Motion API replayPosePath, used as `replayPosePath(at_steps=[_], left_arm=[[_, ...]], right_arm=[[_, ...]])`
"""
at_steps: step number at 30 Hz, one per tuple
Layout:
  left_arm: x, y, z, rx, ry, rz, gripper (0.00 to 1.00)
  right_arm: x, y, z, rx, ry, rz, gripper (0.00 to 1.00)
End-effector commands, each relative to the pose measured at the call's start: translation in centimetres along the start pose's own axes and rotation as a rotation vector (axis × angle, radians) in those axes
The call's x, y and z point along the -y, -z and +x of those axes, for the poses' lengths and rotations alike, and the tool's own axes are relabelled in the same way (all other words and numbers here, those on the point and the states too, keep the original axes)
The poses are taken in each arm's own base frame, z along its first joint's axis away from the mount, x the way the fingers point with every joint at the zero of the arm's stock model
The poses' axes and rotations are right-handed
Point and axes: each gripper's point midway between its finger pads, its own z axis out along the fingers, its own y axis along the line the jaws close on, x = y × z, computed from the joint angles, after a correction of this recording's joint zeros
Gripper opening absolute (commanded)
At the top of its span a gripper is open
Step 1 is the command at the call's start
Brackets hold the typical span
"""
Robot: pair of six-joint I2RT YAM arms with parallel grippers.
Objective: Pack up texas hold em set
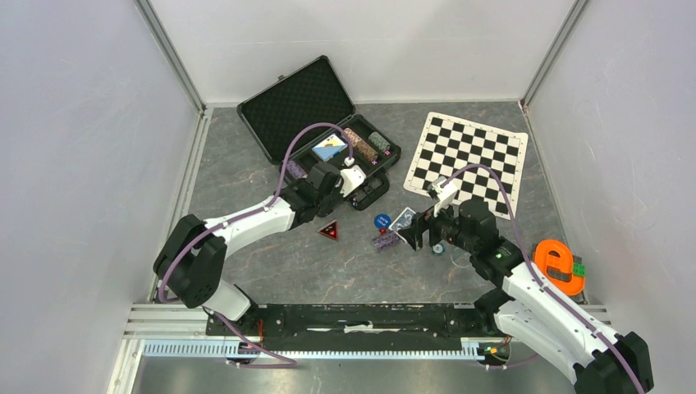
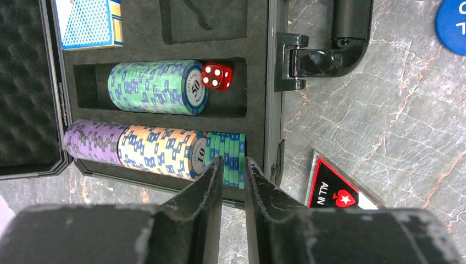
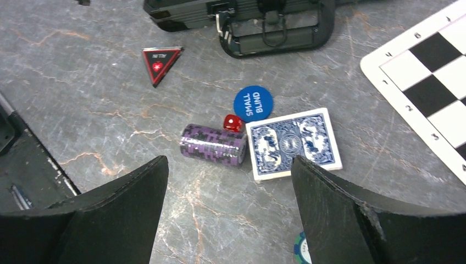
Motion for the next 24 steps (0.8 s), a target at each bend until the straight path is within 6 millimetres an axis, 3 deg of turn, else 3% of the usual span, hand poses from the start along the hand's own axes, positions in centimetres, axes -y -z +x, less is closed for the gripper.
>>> replayPosePath(at_steps=[1,5,10,14,18,21,24], left_arm=[[-1.4,0.5,-1.7,0.051,0.018,-0.050,0.30],[-1.8,0.5,-1.6,0.050,0.032,-0.074,0.32],[-2.0,1.4,-2.4,0.079,0.060,-0.071,0.32],[-1.1,3.3,-4.8,0.158,0.191,0.001,0.38],[0.3,5.7,-7.1,0.262,0.314,0.089,0.43],[0.4,7.3,-8.2,0.343,0.415,0.107,0.75],[1.9,9.5,-9.4,0.471,0.470,0.212,0.82]], right_arm=[[1.6,0.4,-2.0,0.023,0.005,0.112,0.88],[2.6,0.6,-1.5,-0.009,-0.002,0.168,0.88],[5.8,1.8,0.0,-0.125,-0.045,0.377,0.88],[8.0,3.0,2.0,-0.267,-0.061,0.527,0.87],[8.2,2.9,4.2,-0.381,-0.071,0.541,0.81],[7.7,2.6,5.9,-0.465,-0.091,0.511,0.79],[7.5,2.8,7.7,-0.569,-0.103,0.502,0.78]])
